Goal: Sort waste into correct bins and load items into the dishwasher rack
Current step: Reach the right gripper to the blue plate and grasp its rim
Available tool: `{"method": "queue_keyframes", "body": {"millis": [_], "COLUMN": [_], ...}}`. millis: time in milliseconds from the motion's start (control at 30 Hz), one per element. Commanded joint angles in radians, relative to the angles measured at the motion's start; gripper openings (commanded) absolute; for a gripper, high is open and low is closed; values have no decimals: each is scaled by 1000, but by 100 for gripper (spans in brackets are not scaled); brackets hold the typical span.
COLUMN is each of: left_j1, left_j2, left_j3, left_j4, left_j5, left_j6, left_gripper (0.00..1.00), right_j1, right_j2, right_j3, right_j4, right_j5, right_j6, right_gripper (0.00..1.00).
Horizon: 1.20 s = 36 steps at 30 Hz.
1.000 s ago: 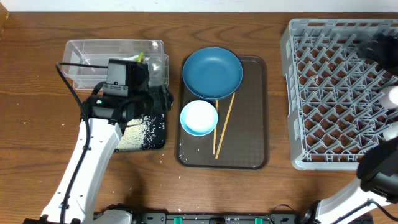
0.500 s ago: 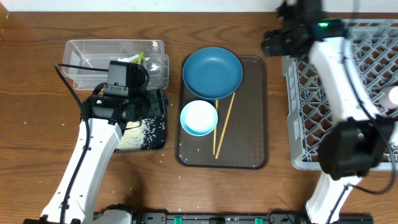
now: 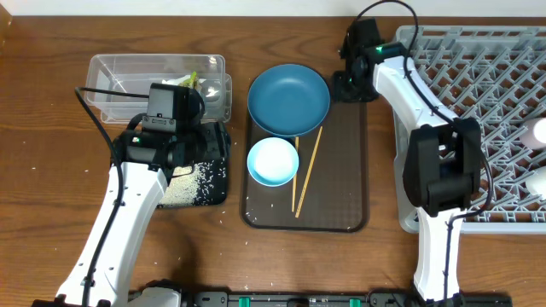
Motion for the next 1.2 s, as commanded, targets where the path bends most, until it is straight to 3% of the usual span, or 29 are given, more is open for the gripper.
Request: {"method": "queue_keyframes", "body": {"millis": [0, 100, 400, 600, 1067, 1133, 1167], "left_j1": [2, 2, 2, 2, 2, 2, 2], "left_j2": [2, 2, 2, 2, 2, 2, 2], "left_j3": [5, 5, 5, 5, 5, 6, 5], "left_j4": [-3, -3, -2, -2, -2, -2, -2], "left_j5": [-14, -14, -14, -14, -14, -14, -14], "left_j6": [16, 16, 16, 16, 16, 16, 16], "left_gripper": [67, 67, 67, 67, 67, 67, 67], "right_j1": [28, 27, 22, 68, 95, 91, 88], "right_j2": [11, 2, -115, -101, 12, 12, 12], "right_j3": [5, 7, 16, 8, -5, -5, -5], "right_j4": [3, 3, 34, 22, 6, 8, 4], "right_j5": [-12, -7, -6, -4, 116, 116, 116], "right_j6": [19, 18, 16, 15, 82, 83, 83], "right_gripper": [47, 54, 58, 56, 38, 29, 17]}}
